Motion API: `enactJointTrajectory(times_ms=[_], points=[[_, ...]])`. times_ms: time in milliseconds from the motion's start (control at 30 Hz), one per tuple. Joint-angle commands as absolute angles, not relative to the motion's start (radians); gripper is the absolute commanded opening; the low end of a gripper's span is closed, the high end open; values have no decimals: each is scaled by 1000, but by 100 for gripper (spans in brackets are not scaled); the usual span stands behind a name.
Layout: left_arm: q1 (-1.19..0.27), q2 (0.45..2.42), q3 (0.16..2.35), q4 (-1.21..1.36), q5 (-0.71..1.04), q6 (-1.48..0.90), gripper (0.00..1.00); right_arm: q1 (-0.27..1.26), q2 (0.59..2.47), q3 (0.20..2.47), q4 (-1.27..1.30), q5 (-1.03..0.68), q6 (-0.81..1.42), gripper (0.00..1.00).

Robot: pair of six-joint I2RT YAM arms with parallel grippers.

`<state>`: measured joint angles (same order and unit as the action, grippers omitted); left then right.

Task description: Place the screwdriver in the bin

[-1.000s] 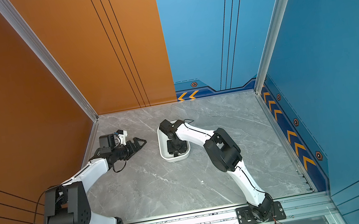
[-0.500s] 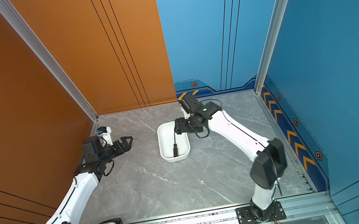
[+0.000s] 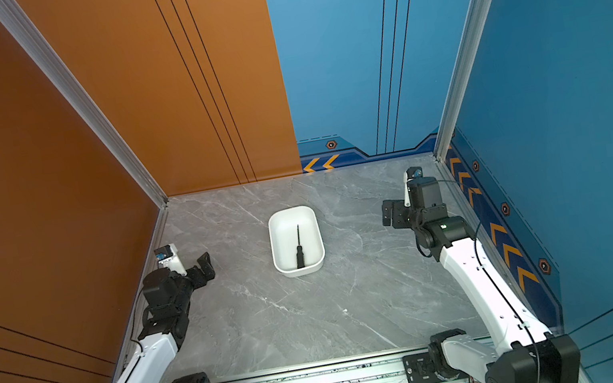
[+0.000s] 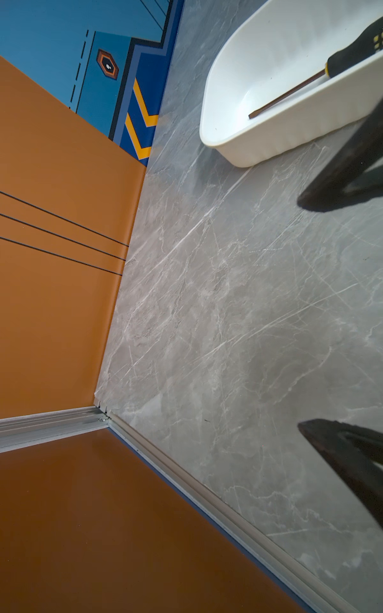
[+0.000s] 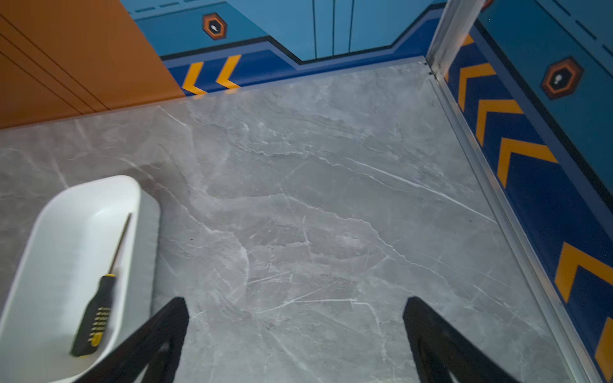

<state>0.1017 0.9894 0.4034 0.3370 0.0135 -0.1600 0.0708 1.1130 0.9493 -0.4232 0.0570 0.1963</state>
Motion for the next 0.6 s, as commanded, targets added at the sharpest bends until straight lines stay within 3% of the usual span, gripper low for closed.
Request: enactJointTrajectory(times_ms=[0,267,567], points=[[112,1030,387,445,-28,-101,98,14,1100,772,-117,130,140,100],[127,1135,339,611,24,-59,98,-48,1215,392,563,61,154,100],[138,1239,311,739,79,-60,98,-5,1380,322,864,85,92,100]])
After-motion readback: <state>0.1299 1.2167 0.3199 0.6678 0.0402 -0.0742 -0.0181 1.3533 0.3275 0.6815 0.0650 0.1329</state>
